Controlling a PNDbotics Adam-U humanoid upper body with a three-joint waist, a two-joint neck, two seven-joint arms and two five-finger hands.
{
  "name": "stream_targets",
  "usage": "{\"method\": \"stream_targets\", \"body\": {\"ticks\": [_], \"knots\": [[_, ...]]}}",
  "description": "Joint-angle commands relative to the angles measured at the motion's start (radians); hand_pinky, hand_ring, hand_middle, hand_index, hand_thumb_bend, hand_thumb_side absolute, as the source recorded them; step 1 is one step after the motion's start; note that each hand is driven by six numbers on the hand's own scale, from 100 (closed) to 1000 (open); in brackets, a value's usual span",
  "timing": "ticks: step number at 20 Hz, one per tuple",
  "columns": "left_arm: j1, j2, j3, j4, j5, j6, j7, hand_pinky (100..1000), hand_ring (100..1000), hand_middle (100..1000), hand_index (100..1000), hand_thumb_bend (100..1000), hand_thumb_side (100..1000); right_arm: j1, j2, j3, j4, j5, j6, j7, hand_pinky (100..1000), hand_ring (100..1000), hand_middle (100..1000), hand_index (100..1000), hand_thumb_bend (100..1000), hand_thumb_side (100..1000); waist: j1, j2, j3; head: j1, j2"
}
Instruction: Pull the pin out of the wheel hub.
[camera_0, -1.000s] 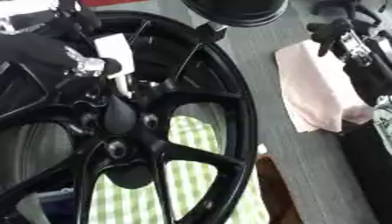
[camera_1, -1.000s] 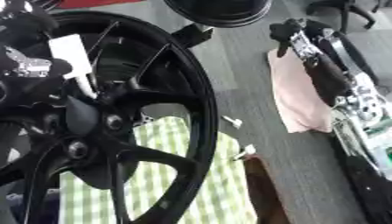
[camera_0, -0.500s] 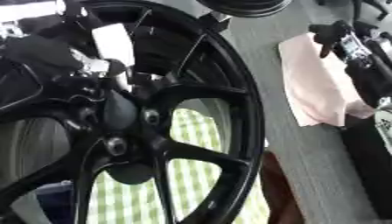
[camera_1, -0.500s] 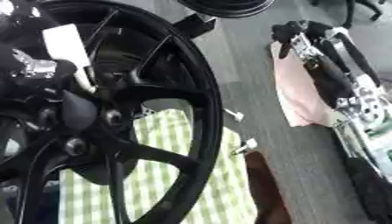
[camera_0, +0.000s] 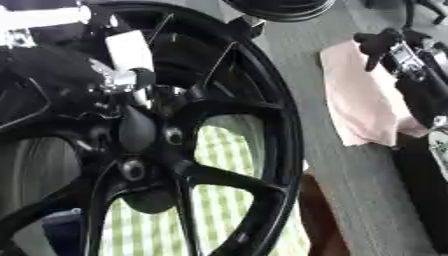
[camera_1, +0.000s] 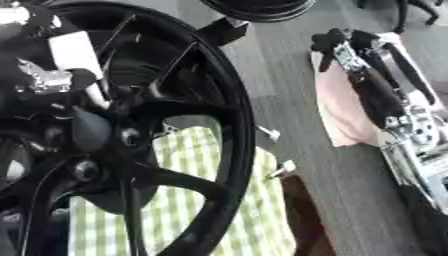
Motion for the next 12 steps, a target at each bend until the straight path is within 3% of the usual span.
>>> {"method": "stream_targets", "body": {"ticks": [1, 7, 10, 12], "knots": [[-0.02, 0.019, 0.008, -0.011, 0.002, 0.001, -0.005, 893, 727, 689, 810, 369, 519, -0.01, -0.012, -0.013, -0.02, 0.001, 0.001, 0.0, 944, 898, 376, 605, 100, 660, -0.002, -0.019, -0.002, 0.0, -0.017], [-0.015, 0.019, 0.004, -0.012, -0.007, 0.002, -0.022, 849, 645, 581, 727, 264, 436, -0.012, -0.008, -0.014, -0.02, -0.001, 0.006, -0.003, 945, 899, 376, 606, 100, 662, -0.003, -0.016, -0.001, 0.0, -0.013], [-0.015, 0.022, 0.001, -0.017, -0.009, 0.003, -0.038, 849, 660, 601, 745, 278, 414, -0.011, -0.007, -0.014, -0.02, -0.001, 0.007, -0.003, 945, 899, 376, 606, 100, 663, -0.003, -0.018, 0.001, 0.0, -0.009], [-0.016, 0.023, 0.003, -0.019, -0.014, 0.001, -0.048, 843, 651, 590, 735, 235, 290, -0.01, -0.007, -0.014, -0.02, -0.001, 0.008, -0.004, 946, 900, 377, 606, 100, 663, -0.003, -0.019, 0.003, -0.001, -0.008]]}}
